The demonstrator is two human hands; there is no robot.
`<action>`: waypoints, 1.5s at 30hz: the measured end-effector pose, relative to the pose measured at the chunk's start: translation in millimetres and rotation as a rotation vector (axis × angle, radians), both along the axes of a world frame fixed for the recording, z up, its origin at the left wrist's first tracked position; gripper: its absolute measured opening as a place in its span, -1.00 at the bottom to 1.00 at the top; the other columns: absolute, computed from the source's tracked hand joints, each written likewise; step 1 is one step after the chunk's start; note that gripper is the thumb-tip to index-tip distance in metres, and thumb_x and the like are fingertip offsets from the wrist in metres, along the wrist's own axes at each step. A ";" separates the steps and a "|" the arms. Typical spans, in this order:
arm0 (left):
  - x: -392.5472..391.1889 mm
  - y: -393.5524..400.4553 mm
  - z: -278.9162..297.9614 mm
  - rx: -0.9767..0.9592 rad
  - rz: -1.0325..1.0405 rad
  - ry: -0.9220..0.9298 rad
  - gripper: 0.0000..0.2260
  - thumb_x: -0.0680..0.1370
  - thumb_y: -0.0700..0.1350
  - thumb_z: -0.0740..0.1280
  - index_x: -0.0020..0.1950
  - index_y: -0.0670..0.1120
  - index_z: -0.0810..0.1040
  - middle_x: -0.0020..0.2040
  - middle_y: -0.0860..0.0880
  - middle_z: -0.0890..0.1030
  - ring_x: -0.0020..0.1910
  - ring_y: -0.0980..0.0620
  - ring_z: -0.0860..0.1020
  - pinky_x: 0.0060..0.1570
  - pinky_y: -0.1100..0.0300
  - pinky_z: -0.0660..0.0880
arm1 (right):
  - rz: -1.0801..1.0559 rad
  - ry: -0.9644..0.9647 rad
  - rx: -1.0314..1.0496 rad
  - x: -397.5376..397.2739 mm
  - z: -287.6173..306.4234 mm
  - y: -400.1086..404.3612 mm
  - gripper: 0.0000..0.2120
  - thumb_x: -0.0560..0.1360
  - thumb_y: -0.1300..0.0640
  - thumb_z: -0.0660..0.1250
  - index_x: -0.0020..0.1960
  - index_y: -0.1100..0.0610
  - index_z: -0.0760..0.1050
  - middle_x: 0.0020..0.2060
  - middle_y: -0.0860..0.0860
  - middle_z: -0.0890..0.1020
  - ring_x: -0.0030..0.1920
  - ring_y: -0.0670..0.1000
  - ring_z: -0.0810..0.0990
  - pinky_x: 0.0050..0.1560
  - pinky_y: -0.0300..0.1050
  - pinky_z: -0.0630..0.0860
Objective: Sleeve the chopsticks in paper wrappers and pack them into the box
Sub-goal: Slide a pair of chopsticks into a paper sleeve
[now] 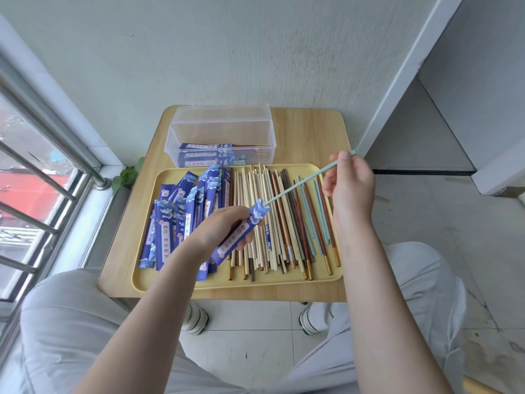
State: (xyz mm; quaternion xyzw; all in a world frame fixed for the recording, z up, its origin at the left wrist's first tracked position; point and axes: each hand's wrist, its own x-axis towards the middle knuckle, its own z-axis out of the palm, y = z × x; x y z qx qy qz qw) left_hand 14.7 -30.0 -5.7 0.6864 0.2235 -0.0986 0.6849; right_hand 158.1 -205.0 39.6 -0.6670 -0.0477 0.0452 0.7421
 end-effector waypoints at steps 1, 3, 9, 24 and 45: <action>0.7 -1.6 2.3 0.023 -0.012 0.011 -0.67 0.69 -0.14 0.07 0.06 -0.30 0.56 -0.29 -0.18 0.55 -0.39 -0.07 0.45 -0.31 0.15 0.45 | 0.001 -0.007 -0.020 -0.2 -1.4 0.3 -0.74 0.70 0.11 0.15 -0.11 0.14 0.51 -0.42 -0.03 0.44 -0.46 -0.07 0.40 -0.45 -0.23 0.35; 1.7 -4.2 5.8 0.070 -0.040 0.029 -0.68 0.68 -0.15 0.07 0.04 -0.33 0.53 -0.31 -0.16 0.57 -0.40 -0.06 0.46 -0.31 0.16 0.44 | 0.024 -0.026 -0.059 -0.5 -4.5 1.2 -0.74 0.69 0.11 0.15 -0.11 0.13 0.51 -0.43 -0.04 0.45 -0.46 -0.06 0.40 -0.43 -0.22 0.37; 6.4 -14.9 13.2 0.122 -0.109 0.001 -0.73 0.67 -0.09 0.18 -0.05 -0.25 0.53 -0.35 -0.14 0.53 -0.48 -0.04 0.41 -0.32 0.17 0.44 | 0.199 -0.042 -0.272 -8.6 -19.3 12.0 -0.92 0.62 0.13 0.31 0.07 0.11 0.55 -0.29 -0.01 0.62 -0.36 -0.09 0.56 -0.25 -0.10 0.55; 25.4 -32.4 -21.7 0.307 0.152 0.004 -0.83 0.62 -0.12 0.35 -0.11 -0.14 0.46 -0.42 -0.07 0.48 -0.60 0.09 0.35 -0.50 0.20 0.38 | 0.260 -0.137 -1.269 -8.2 -72.3 1.5 -0.84 0.64 0.17 0.24 0.09 0.20 0.56 -0.03 0.07 0.63 -0.16 0.05 0.58 -0.27 -0.12 0.48; 29.1 -32.5 -59.8 0.330 0.257 0.042 -0.85 0.59 -0.02 0.38 0.00 -0.09 0.52 -0.26 -0.11 0.52 -0.43 0.03 0.43 -0.36 0.13 0.44 | 0.218 0.008 -1.452 -10.2 -79.1 6.0 -0.83 0.62 0.24 0.28 0.19 0.24 0.52 -0.07 0.11 0.64 -0.24 0.06 0.54 -0.40 -0.14 0.44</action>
